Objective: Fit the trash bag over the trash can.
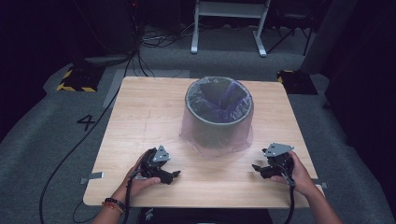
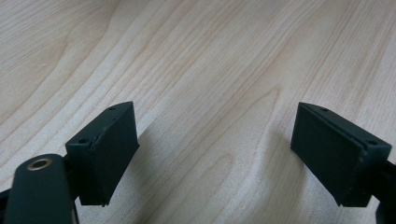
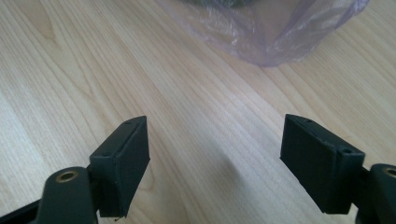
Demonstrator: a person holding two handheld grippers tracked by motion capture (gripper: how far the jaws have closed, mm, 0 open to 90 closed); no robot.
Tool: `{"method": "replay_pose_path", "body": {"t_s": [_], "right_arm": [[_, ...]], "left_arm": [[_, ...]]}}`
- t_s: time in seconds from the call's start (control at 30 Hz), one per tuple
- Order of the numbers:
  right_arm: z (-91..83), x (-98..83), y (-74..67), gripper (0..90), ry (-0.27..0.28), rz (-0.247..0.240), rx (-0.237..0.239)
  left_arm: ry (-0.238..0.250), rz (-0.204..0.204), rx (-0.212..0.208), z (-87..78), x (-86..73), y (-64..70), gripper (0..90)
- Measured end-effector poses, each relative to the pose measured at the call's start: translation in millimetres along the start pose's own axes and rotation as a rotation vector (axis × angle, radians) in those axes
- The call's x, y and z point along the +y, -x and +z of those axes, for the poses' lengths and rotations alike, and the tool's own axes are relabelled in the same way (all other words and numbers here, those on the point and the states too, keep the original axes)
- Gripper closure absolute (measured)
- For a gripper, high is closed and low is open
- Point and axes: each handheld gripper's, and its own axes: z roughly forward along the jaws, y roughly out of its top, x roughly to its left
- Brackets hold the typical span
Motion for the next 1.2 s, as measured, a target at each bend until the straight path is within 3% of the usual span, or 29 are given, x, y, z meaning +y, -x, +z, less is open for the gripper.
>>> {"method": "replay_pose_path", "body": {"t_s": [0.3, 0.43, 0.67, 0.83, 1.2], "right_arm": [[1.8, -21.7, -2.0, 23.7, 0.016, 0.044, -0.004], [-0.8, -30.0, 0.6, 22.6, 0.039, 0.089, -0.004], [-4.5, -55.4, 14.6, 15.2, 0.103, 0.253, -0.024], [-10.4, -67.1, 25.1, 14.6, 0.096, 0.339, -0.066], [-17.9, -79.7, 38.1, 14.9, 0.089, 0.388, -0.105]], "left_arm": [[0.001, -0.001, 0.0, 0.1, 0.0, 0.1, 14.5], [0.0, -0.001, 0.0, 0.0, 0.0, 0.1, 14.5], [0.001, -0.003, 0.002, -0.1, -0.2, 0.3, 14.5], [-0.001, -0.003, 0.003, 0.0, -0.1, 0.2, 14.5], [0.001, -0.01, 0.003, 1.2, 0.7, 0.4, 13.5]]}}
